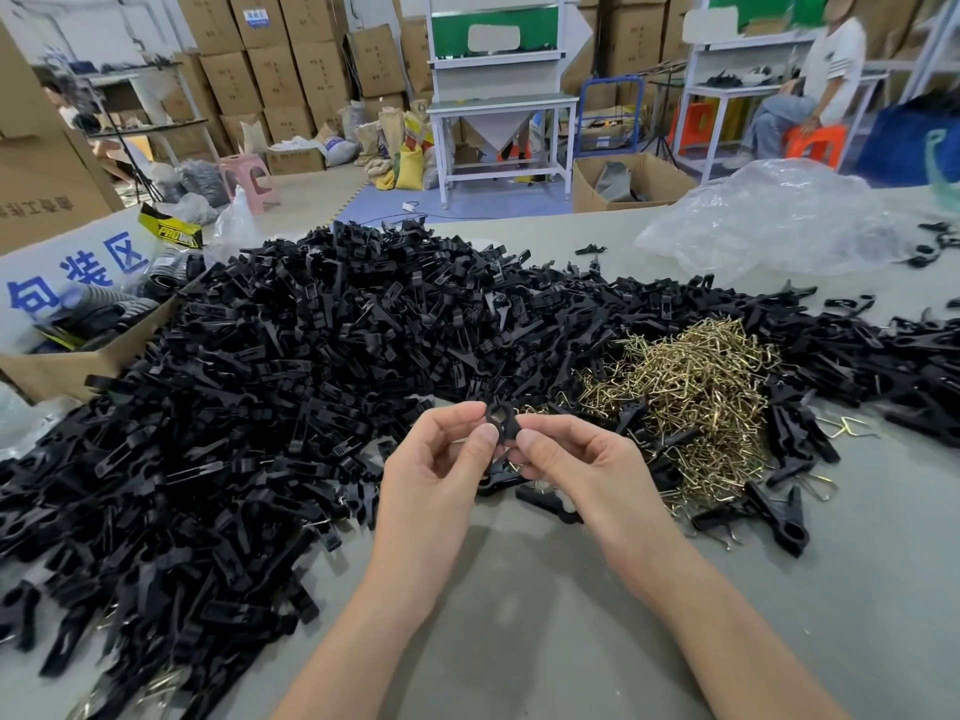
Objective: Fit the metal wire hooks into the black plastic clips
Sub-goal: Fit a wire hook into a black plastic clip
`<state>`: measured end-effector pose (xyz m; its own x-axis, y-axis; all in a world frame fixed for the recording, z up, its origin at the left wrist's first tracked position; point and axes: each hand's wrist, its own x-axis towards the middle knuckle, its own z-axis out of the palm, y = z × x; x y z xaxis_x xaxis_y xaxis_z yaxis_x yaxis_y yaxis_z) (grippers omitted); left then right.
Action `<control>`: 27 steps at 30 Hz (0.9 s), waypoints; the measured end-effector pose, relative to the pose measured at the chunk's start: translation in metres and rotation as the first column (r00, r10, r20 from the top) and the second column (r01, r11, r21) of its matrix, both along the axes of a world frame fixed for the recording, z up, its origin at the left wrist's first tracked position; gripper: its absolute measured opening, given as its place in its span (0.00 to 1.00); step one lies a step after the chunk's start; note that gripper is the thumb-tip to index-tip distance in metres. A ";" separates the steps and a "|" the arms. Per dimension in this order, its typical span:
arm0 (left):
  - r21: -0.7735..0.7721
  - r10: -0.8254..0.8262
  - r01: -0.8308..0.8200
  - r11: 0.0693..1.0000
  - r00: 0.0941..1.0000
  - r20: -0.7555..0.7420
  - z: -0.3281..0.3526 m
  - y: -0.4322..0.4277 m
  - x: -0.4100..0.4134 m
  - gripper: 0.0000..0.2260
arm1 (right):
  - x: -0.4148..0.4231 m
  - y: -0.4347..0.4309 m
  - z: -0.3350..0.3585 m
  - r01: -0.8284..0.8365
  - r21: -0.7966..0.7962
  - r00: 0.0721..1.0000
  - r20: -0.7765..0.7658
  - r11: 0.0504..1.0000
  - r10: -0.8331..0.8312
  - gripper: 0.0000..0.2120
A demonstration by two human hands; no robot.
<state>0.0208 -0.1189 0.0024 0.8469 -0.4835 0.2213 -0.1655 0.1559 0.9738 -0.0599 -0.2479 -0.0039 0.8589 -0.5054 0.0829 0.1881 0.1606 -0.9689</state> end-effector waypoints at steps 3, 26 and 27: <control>0.014 0.009 -0.009 1.000 1.000 0.012 0.000 0.000 -0.001 0.07 | 0.000 0.001 0.000 -0.005 -0.022 1.000 0.003 1.000 0.005 0.07; 0.175 -0.005 -0.023 0.984 0.987 0.162 0.002 0.002 -0.002 0.14 | -0.005 -0.004 0.000 -0.110 -0.157 0.992 -0.073 0.981 0.100 0.11; 0.166 -0.013 -0.012 0.986 0.989 0.148 0.003 0.003 -0.002 0.14 | -0.005 -0.004 0.001 -0.116 -0.152 0.992 -0.067 0.982 0.107 0.12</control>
